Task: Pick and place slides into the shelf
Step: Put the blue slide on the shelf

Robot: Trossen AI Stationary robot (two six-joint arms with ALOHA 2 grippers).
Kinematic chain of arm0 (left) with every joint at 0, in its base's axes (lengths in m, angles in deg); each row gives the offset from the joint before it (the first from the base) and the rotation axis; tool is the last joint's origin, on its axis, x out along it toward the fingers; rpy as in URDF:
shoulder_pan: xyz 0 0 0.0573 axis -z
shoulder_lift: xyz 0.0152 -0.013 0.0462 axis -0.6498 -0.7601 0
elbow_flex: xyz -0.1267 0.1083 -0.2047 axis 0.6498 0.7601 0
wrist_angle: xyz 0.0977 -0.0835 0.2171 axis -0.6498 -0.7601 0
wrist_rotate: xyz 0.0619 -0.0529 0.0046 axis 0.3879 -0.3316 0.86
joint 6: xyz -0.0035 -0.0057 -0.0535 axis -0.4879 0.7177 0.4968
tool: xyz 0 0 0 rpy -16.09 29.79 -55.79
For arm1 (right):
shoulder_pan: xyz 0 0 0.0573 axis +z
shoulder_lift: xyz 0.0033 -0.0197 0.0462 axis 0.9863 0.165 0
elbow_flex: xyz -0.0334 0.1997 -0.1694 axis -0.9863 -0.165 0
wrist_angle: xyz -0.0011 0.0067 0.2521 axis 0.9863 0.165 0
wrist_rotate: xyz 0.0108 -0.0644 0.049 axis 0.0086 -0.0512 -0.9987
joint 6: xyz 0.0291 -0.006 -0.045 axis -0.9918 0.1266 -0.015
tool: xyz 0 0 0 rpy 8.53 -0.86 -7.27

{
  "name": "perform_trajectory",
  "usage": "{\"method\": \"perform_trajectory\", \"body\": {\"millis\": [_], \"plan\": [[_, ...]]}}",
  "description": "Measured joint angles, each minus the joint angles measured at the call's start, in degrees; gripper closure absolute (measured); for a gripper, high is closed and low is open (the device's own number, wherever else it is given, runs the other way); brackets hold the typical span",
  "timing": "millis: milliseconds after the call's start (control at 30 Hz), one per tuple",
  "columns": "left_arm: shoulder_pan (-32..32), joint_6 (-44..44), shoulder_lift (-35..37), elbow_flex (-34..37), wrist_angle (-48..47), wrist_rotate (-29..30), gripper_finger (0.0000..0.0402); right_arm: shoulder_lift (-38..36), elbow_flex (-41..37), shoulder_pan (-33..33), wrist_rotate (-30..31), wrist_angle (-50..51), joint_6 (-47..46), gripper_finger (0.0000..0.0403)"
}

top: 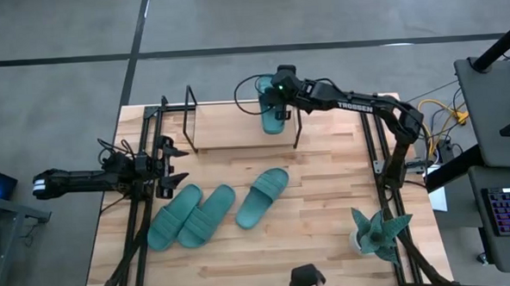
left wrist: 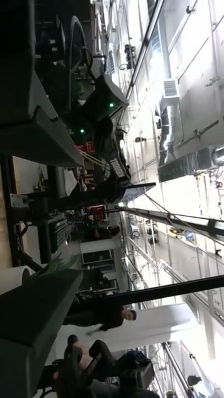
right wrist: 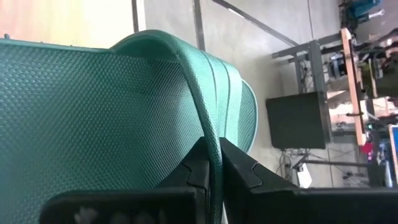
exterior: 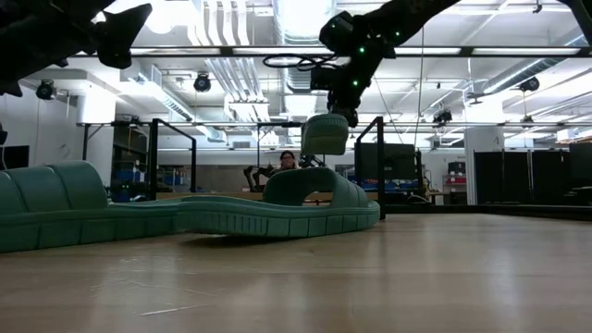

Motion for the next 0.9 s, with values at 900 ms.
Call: {"method": "perform_trajectory", "body": {"millis": [900], "plan": [[0.0,-1.1,0.0,0.0,0.1,0.3,0.0133,3.7,-1.7,0.1,4.4,-3.4,1.6,0.0390]]}}
